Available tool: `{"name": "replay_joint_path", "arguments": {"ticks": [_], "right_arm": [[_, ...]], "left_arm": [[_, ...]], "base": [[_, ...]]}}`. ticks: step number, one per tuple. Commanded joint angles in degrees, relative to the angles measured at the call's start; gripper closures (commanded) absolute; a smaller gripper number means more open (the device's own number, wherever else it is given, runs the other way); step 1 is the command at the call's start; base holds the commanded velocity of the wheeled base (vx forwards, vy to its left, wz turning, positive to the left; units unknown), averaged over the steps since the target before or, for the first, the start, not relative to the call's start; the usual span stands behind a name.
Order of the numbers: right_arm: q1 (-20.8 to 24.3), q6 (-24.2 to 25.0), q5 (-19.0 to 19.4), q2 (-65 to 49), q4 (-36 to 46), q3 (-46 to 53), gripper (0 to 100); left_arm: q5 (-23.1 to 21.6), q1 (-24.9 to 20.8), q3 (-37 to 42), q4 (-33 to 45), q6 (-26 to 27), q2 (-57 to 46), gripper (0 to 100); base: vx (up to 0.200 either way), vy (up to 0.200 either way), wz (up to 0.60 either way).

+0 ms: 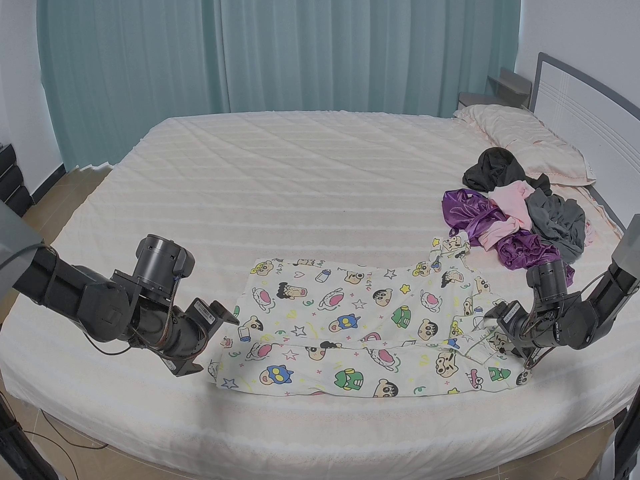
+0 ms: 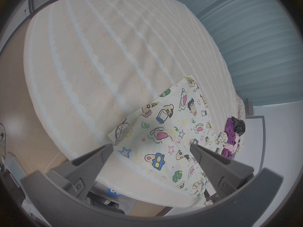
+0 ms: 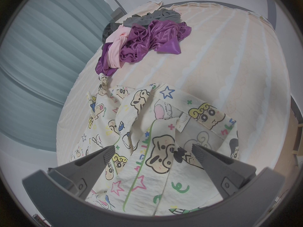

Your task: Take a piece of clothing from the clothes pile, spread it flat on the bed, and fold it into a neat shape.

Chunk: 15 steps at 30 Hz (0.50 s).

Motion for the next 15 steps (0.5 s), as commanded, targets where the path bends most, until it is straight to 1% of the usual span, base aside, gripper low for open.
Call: {"name": "replay_joint_path", "arguments": {"ticks": [1, 9, 12, 13, 15], "right_arm": [[0.2, -0.1, -0.1, 1.2, -0.2, -0.3, 0], [0.1, 0.0, 0.6, 1.8, -0.3, -1.8, 0], [0.2, -0.1, 0.2, 2.9, -0.3, -2.3, 0], [0.1, -0.1, 0.4, 3.5, -1.4, -2.6, 100], [0.1, -0.4, 0.2, 4.3, -3.4, -2.4, 100]], "left_arm": [[0.0, -0.6, 0.9, 0.0, -0.1, -1.0, 0], [0.0, -0.6, 1.4, 0.0, 0.0, -1.5, 0], [0.0, -0.6, 1.6, -0.1, 0.0, -1.7, 0], [0.0, -0.6, 1.6, -0.1, 0.0, -1.8, 0], [0.0, -0.6, 1.7, -0.1, 0.0, -2.0, 0]], "base": [[0.000, 0.000, 0.00], [0.000, 0.000, 0.00], [0.000, 0.000, 0.00], [0.000, 0.000, 0.00], [0.000, 0.000, 0.00]]}}
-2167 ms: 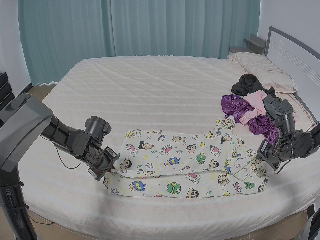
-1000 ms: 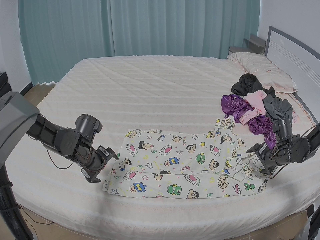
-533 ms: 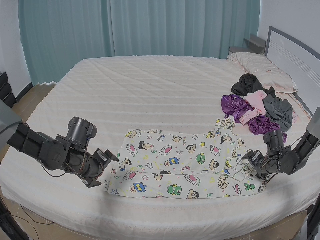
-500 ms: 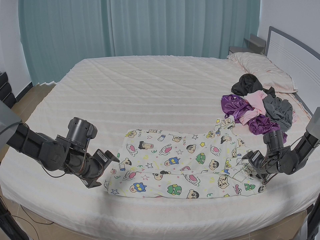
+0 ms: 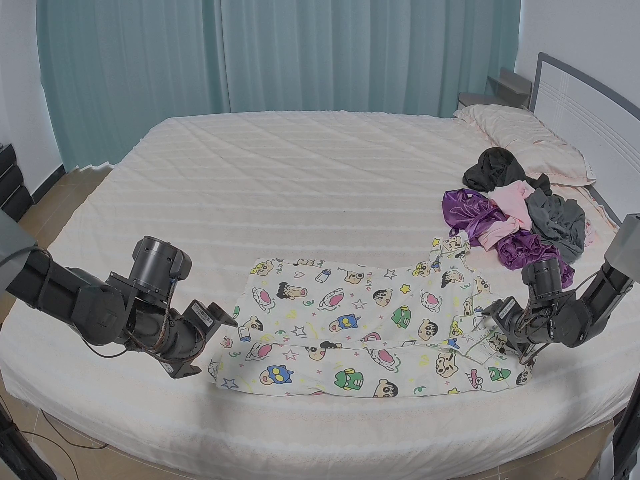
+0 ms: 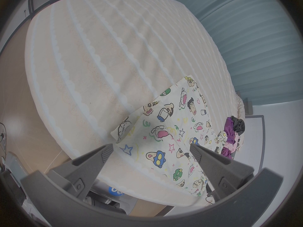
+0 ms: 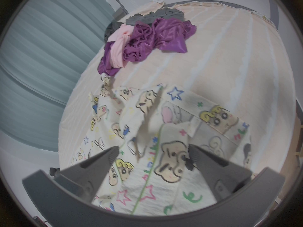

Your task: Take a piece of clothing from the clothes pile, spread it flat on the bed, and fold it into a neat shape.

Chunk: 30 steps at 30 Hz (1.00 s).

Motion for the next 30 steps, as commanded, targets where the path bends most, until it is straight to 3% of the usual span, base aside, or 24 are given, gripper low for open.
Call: {"name": "replay_joint_path", "arguments": {"ticks": [1, 11, 18, 30], "right_arm": [[0.0, -0.4, -0.1, 2.0, -2.1, -0.2, 100], [-0.1, -2.2, -3.6, 1.0, -3.0, 1.1, 100], [0.0, -3.1, -3.7, -7.0, -1.8, 4.1, 100], [3.0, -4.0, -3.5, -24.0, 15.1, 4.3, 100]], "left_arm": [[0.0, 0.0, 0.1, 0.0, 0.0, -0.6, 0], [0.0, 0.0, 0.1, 0.1, 0.0, -1.4, 0], [0.0, -0.2, 0.7, 0.1, -0.1, -1.4, 0], [0.1, -1.2, 1.6, 0.1, -0.5, -1.3, 0]], "base": [[0.000, 0.000, 0.00], [0.000, 0.000, 0.00], [0.000, 0.000, 0.00], [0.000, 0.000, 0.00]]}}
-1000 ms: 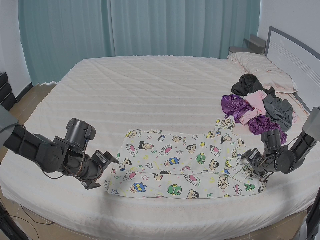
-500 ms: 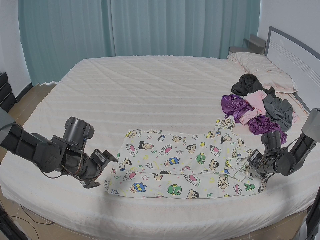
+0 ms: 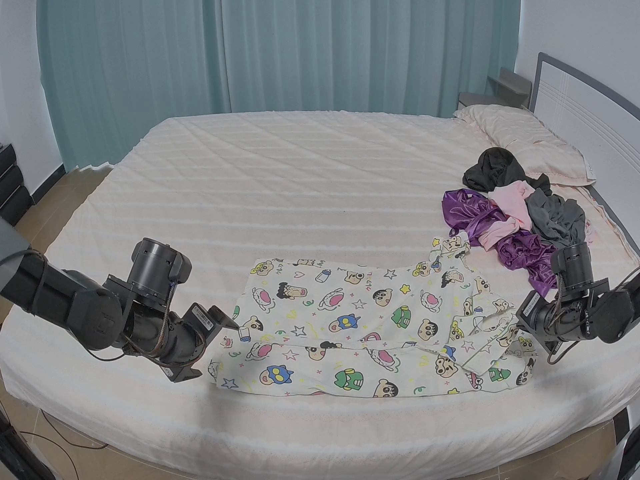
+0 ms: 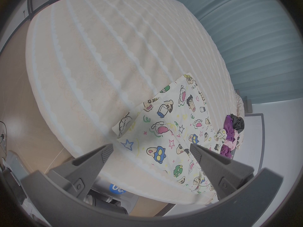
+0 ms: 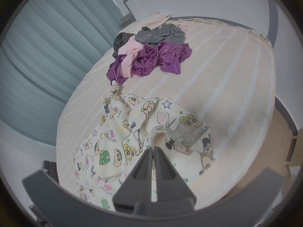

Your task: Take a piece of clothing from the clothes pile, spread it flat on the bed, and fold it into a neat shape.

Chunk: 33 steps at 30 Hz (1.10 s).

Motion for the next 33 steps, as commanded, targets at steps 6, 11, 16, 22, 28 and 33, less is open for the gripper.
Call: {"name": "replay_joint_path", "arguments": {"ticks": [6, 11, 16, 22, 28, 33], "right_arm": [[4.3, 0.0, -0.5, -9.1, 5.7, 2.8, 100], [4.9, 0.0, -3.6, -9.9, 5.9, 4.1, 100], [6.8, -0.2, -4.6, -11.2, 5.8, 6.7, 100], [8.2, 0.1, -4.6, -11.3, 5.4, 9.1, 100], [9.4, -0.1, -4.6, -11.4, 5.7, 10.9, 0], [11.6, -1.1, -4.6, -14.0, 5.9, 11.6, 0]], "left_arm": [[0.0, -0.3, 0.9, -0.1, -0.2, 0.1, 0], [0.0, -0.8, 1.2, -0.1, -0.2, 0.1, 0], [0.0, -1.6, 1.4, -0.1, -0.2, 0.1, 0], [0.1, -2.2, 1.0, -0.1, -0.2, 0.2, 0], [1.1, -2.4, 0.9, -0.1, -0.2, 0.4, 0], [1.5, -2.4, 0.8, -0.1, -0.2, 0.7, 0]], "base": [[0.000, 0.000, 0.00], [0.000, 0.000, 0.00], [0.000, 0.000, 0.00], [0.000, 0.000, 0.00], [0.000, 0.000, 0.00], [0.000, 0.000, 0.00]]}}
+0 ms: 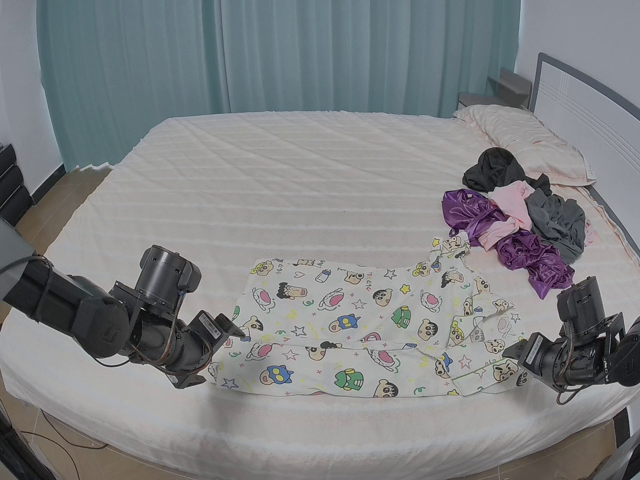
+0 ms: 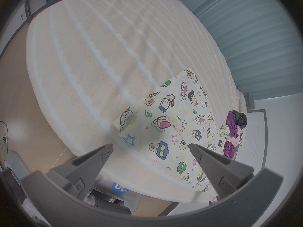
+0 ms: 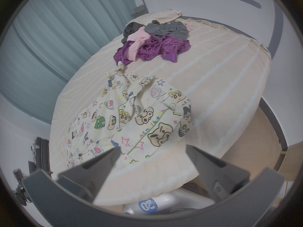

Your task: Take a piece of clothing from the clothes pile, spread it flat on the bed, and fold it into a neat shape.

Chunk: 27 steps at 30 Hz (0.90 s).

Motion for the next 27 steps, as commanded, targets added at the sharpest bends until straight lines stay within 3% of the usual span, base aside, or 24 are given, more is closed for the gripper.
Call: {"name": "replay_joint_path", "arguments": {"ticks": [1, 9, 21, 27], "right_arm": [[1.1, -0.7, 0.0, -1.8, -0.1, -0.1, 0], [4.0, -0.7, 2.4, 6.1, -0.9, -5.9, 0], [13.2, 3.3, 2.4, 26.5, -1.0, -22.7, 0], [13.9, 3.3, 2.4, 30.3, -0.9, -27.3, 0]], "left_arm": [[0.1, 0.0, -0.1, -0.1, 0.0, 0.4, 0], [0.5, 0.0, 0.2, -0.1, 0.1, -0.4, 0], [3.3, 0.8, 2.9, -0.1, 0.7, -3.0, 0], [3.4, 0.9, 2.9, -0.2, 0.7, -3.1, 0]], "base": [[0.000, 0.000, 0.00], [0.000, 0.000, 0.00], [0.000, 0.000, 0.00], [0.000, 0.000, 0.00]]}}
